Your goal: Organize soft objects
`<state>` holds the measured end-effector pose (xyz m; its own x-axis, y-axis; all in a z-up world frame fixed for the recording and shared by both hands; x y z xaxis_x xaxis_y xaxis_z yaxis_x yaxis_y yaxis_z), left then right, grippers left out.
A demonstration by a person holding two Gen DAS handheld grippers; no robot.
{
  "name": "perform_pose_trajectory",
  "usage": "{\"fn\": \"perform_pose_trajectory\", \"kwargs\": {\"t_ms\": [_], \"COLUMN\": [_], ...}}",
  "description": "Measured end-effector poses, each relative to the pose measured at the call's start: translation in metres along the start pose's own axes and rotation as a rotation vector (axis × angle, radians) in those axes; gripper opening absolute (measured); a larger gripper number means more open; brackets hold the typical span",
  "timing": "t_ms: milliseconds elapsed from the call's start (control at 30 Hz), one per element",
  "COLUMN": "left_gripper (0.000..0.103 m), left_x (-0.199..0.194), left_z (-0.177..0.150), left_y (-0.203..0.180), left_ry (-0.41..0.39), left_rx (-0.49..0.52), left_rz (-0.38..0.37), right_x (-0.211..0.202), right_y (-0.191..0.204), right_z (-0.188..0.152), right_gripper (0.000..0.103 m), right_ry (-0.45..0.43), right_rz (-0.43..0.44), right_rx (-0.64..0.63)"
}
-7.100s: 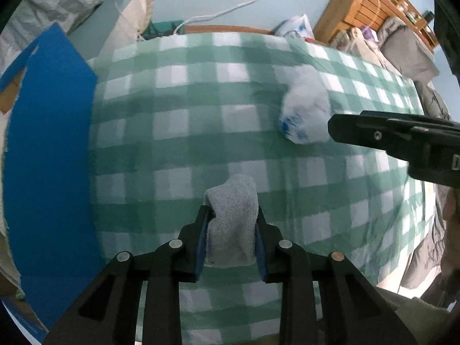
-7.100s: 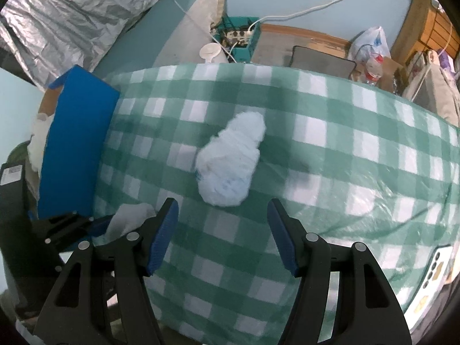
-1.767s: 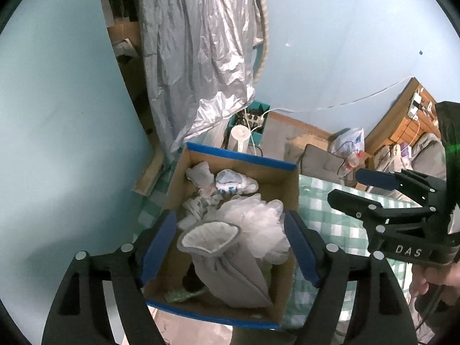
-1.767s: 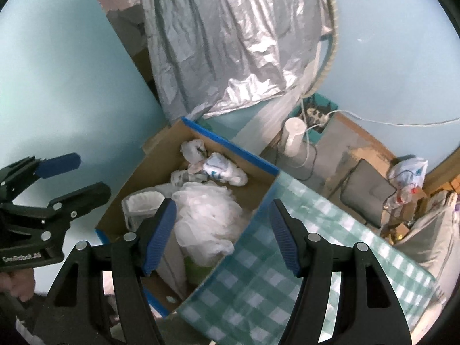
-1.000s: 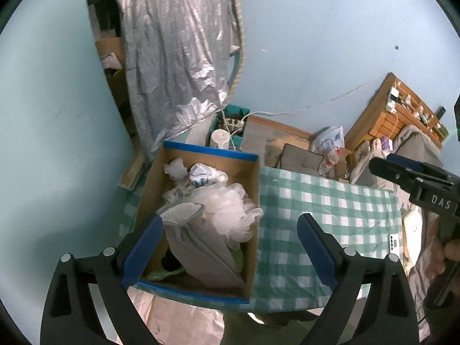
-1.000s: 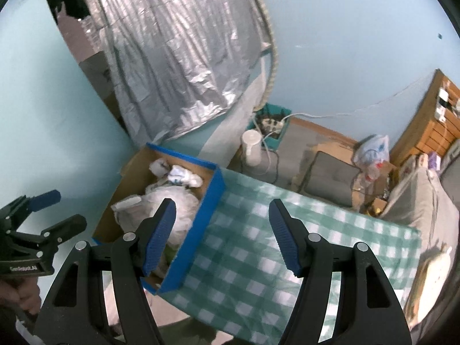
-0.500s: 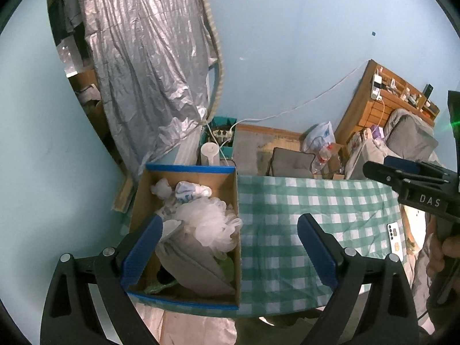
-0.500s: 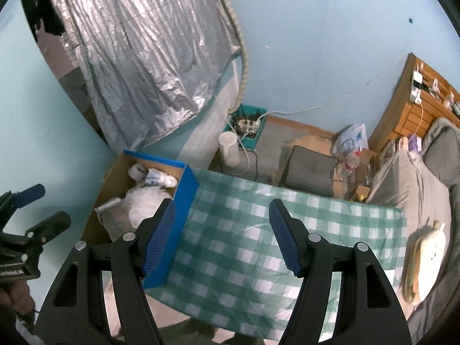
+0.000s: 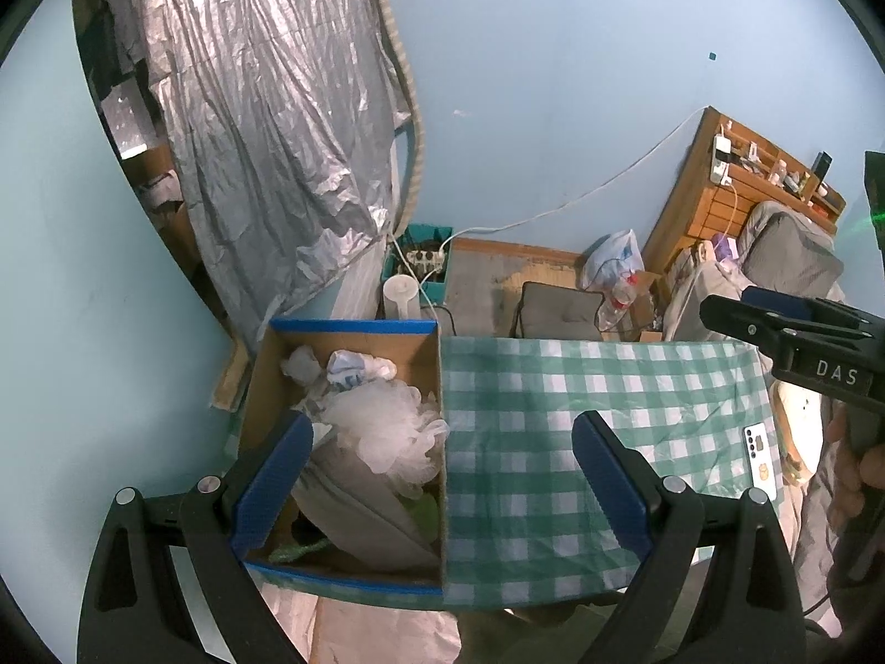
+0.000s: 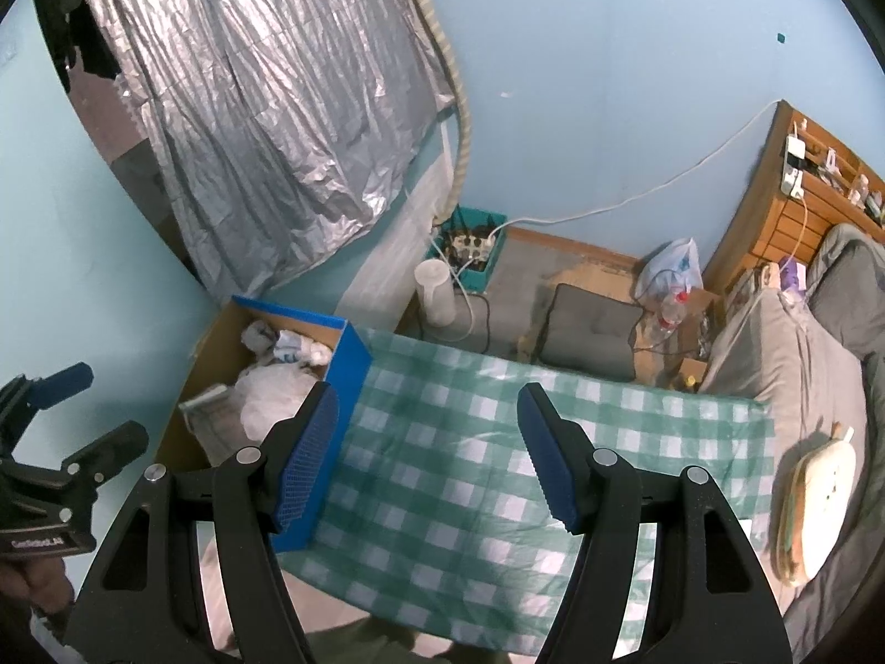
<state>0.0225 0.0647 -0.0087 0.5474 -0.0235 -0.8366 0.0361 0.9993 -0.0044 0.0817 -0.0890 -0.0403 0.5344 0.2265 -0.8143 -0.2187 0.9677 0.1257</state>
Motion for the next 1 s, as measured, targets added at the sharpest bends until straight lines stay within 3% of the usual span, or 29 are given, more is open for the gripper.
{"fn": "perform_pose_trajectory", "kwargs": {"t_ms": [1000], "left_gripper": [0.096], "left_x": [0.0094], "left_z": [0.0001], "left_y": [-0.0038], "left_ry": [0.04], "left_rx": [-0.004], "left_rz": [0.017], "right_x": [0.0041], "right_y": [0.0041], "right_z": [0.0013], "right_gripper": [0.067], "right_ry": [0.01], "right_rz": [0.004], "right_rx": [-0.004]}}
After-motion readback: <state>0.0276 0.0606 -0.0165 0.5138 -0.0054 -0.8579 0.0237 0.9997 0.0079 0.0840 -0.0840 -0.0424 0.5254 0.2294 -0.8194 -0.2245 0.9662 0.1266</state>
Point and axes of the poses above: each gripper's, at about its wrist camera, not at the fingertips, and x roughly the way its jaws point, y to its left, z to its top, the point moved 2 cm from there along x, roughly the way its jaws point, and after that the axes turned 2 degrees about y, right-handed, at the moved point
